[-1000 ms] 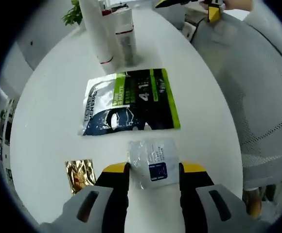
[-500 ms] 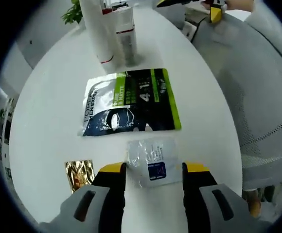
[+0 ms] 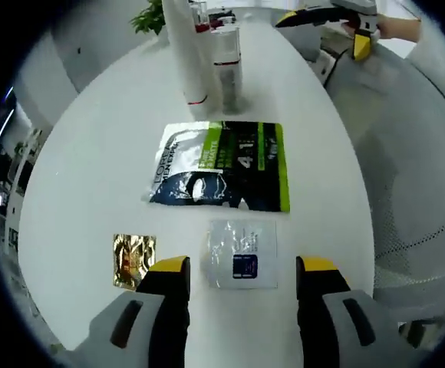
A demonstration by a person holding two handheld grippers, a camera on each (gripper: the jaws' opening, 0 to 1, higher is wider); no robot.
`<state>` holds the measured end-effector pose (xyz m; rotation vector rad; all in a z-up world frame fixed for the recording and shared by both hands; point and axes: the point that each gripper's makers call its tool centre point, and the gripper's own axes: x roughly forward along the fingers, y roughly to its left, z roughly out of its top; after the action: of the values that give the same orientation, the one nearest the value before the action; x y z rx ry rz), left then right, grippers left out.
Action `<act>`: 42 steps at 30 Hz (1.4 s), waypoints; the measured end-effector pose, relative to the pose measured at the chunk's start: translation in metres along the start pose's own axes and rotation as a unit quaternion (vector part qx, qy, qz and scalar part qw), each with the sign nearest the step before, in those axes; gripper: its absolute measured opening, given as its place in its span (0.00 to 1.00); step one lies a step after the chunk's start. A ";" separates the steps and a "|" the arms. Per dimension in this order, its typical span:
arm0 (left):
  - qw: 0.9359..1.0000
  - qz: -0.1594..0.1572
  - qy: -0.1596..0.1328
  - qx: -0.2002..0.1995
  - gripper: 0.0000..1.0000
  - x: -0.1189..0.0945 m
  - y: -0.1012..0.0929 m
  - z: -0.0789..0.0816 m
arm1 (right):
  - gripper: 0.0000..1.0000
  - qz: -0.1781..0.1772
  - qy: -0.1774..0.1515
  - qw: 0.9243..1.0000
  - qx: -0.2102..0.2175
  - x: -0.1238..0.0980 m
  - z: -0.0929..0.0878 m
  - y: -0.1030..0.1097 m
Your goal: Arrange the skincare products in the storage area until every visible bottle or jar stands upright without overlapping.
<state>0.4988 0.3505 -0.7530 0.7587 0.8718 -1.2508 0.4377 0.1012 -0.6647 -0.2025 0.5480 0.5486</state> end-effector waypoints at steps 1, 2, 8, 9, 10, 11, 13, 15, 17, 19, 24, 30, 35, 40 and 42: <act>1.000 0.006 -0.010 -0.017 0.54 -0.002 -0.001 0.001 | 0.98 0.001 -0.001 1.000 -0.001 0.000 0.000 0.000; 0.999 0.009 -0.017 -0.027 0.55 -0.003 -0.002 0.002 | 0.98 0.002 -0.002 1.000 -0.002 0.000 0.001 0.001; 0.995 0.038 -0.046 -0.077 0.60 -0.013 -0.008 0.001 | 0.98 0.006 -0.006 1.000 -0.005 -0.001 0.002 0.003; 0.993 0.045 -0.053 -0.091 0.61 -0.015 -0.009 0.001 | 0.98 0.007 -0.007 1.000 -0.006 -0.001 0.002 0.003; 0.992 0.051 -0.060 -0.103 0.63 -0.016 -0.010 0.001 | 0.98 0.008 -0.008 1.000 -0.006 -0.001 0.002 0.003; 0.990 0.055 -0.066 -0.113 0.64 -0.018 -0.011 0.002 | 0.98 0.009 -0.009 1.000 -0.007 -0.001 0.003 0.004; 0.985 0.066 -0.082 -0.133 0.66 -0.022 -0.014 0.003 | 0.98 0.011 -0.010 1.000 -0.007 -0.002 0.003 0.005; 0.983 0.074 -0.088 -0.145 0.68 -0.025 -0.017 0.002 | 0.98 0.012 -0.011 1.000 -0.008 -0.002 0.003 0.005; 0.980 0.084 -0.090 -0.155 0.69 -0.028 -0.021 0.001 | 0.98 0.014 -0.012 1.000 -0.008 -0.002 0.003 0.005; 0.976 0.098 -0.096 -0.170 0.69 -0.031 -0.023 0.000 | 0.98 0.015 -0.014 1.000 -0.009 -0.002 0.003 0.006; 0.962 0.125 -0.122 -0.208 0.74 -0.041 -0.028 0.002 | 0.97 0.019 -0.016 1.000 -0.013 -0.003 0.004 0.008; 0.949 0.155 -0.138 -0.236 0.78 -0.050 -0.041 0.004 | 0.99 0.024 -0.024 0.999 -0.009 -0.007 0.009 0.009; 0.941 0.169 -0.150 -0.251 0.82 -0.056 -0.054 0.008 | 0.99 0.028 -0.033 0.999 -0.001 -0.011 0.014 0.011; 0.920 0.188 -0.186 -0.290 0.88 -0.067 -0.061 0.017 | 0.99 0.035 -0.039 0.999 0.002 -0.014 0.016 0.020; 0.914 0.194 -0.194 -0.299 0.90 -0.070 -0.063 0.019 | 0.99 0.036 -0.039 0.999 0.001 -0.015 0.015 0.021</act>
<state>0.4328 0.3565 -0.6832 0.1611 0.6747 -0.6808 0.4221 0.1176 -0.6444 -0.1586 0.4821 0.6236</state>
